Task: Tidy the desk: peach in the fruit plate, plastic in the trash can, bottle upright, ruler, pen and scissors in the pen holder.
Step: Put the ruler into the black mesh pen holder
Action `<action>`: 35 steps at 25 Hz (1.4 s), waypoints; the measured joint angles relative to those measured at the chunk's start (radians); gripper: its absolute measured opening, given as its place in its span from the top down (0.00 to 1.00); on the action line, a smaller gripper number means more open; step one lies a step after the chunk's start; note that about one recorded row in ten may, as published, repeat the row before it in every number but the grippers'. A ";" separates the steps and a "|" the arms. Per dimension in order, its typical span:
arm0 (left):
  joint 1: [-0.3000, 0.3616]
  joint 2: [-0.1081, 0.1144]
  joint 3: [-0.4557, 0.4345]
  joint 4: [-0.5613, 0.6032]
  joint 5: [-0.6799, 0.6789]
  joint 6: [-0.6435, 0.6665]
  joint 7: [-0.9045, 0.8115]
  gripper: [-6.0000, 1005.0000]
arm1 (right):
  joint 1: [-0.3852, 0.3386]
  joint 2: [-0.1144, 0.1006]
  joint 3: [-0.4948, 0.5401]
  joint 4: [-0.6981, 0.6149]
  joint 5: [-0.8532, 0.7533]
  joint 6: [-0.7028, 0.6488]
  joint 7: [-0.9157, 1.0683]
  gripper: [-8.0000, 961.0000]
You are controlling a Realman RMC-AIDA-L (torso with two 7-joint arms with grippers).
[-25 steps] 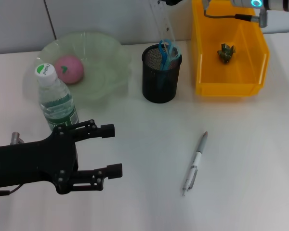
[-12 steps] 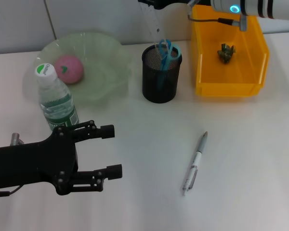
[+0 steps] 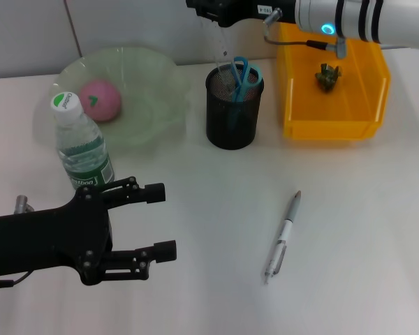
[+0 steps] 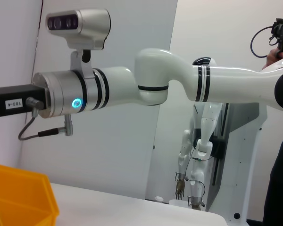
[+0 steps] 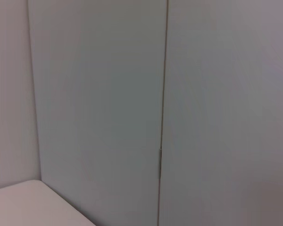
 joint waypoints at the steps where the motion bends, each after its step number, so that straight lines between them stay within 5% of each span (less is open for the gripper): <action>1: 0.001 0.000 0.000 0.000 0.000 0.000 0.000 0.17 | 0.000 0.000 0.000 0.000 0.000 0.000 0.000 0.59; 33: 0.001 0.000 0.004 0.003 0.004 0.002 0.004 0.17 | 0.007 0.002 -0.003 0.099 0.000 0.021 -0.055 0.59; 35: 0.001 0.000 0.003 0.006 0.005 0.004 0.002 0.17 | 0.004 0.001 -0.002 0.099 0.000 0.024 -0.053 0.51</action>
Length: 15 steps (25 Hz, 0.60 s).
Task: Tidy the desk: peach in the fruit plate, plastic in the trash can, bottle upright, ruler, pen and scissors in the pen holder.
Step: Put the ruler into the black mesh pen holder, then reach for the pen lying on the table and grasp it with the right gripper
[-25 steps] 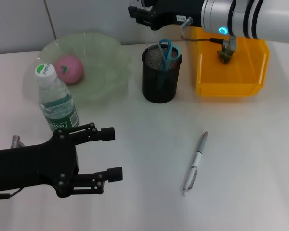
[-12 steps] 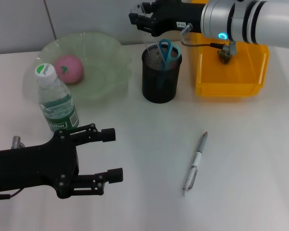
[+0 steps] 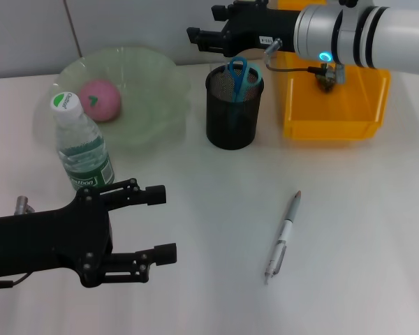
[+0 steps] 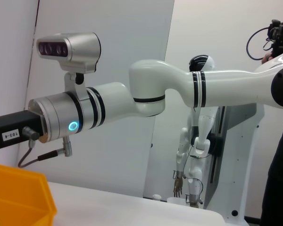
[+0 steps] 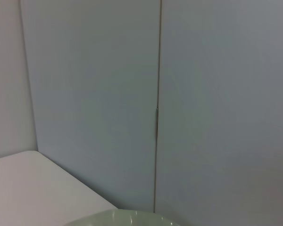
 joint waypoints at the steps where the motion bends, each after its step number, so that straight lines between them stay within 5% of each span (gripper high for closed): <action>1: 0.000 0.000 -0.001 0.001 0.000 0.001 -0.001 0.17 | 0.000 0.000 0.000 0.000 0.000 0.000 0.000 0.47; 4: 0.000 0.000 -0.002 0.001 0.000 0.005 -0.001 0.17 | -0.005 -0.001 0.007 -0.003 0.000 -0.001 0.004 0.35; 15: 0.002 0.000 -0.004 -0.006 0.000 0.000 0.000 0.17 | -0.104 -0.002 0.011 -0.093 0.159 -0.067 0.000 0.34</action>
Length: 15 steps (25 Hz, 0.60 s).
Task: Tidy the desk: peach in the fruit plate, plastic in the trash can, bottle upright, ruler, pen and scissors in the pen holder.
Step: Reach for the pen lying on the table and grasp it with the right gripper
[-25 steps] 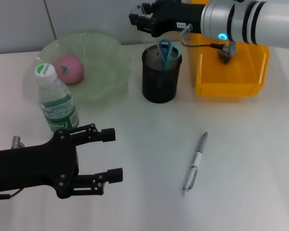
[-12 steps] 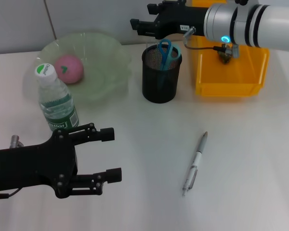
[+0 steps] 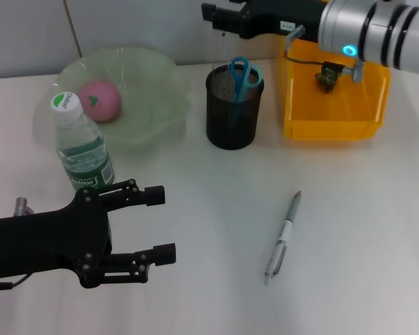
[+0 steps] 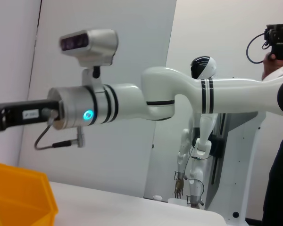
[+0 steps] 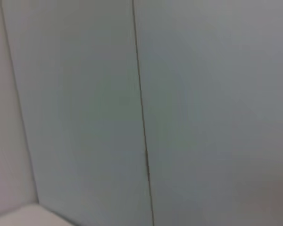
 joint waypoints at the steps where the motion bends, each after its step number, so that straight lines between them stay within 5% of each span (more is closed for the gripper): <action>1: 0.001 0.000 -0.001 0.000 0.000 -0.001 0.000 0.17 | 0.000 0.000 0.000 0.000 0.000 0.000 0.000 0.34; 15: 0.007 0.001 -0.005 0.004 0.002 -0.016 0.001 0.17 | -0.113 -0.005 0.087 -0.079 0.104 -0.268 -0.002 0.34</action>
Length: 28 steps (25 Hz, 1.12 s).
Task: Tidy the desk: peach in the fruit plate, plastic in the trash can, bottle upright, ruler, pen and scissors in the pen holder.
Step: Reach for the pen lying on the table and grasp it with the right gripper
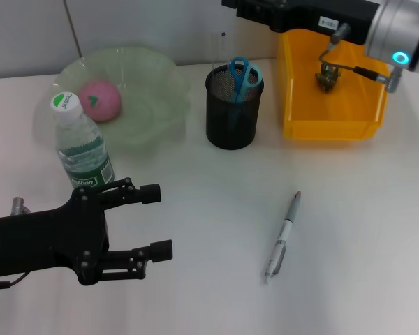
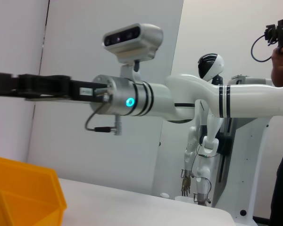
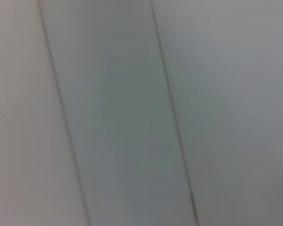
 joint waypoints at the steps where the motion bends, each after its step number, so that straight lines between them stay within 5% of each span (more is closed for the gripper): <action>1: 0.000 0.000 0.000 0.000 0.000 0.000 0.000 0.17 | -0.006 -0.001 0.013 0.000 0.000 -0.029 0.000 0.34; 20: 0.006 0.001 0.001 -0.003 0.000 -0.002 0.000 0.17 | -0.135 -0.061 0.033 0.000 -0.037 -0.433 0.006 0.34; 28: 0.009 0.001 0.000 -0.003 0.000 -0.002 0.000 0.17 | -0.178 -0.072 0.033 0.006 -0.155 -0.503 0.002 0.34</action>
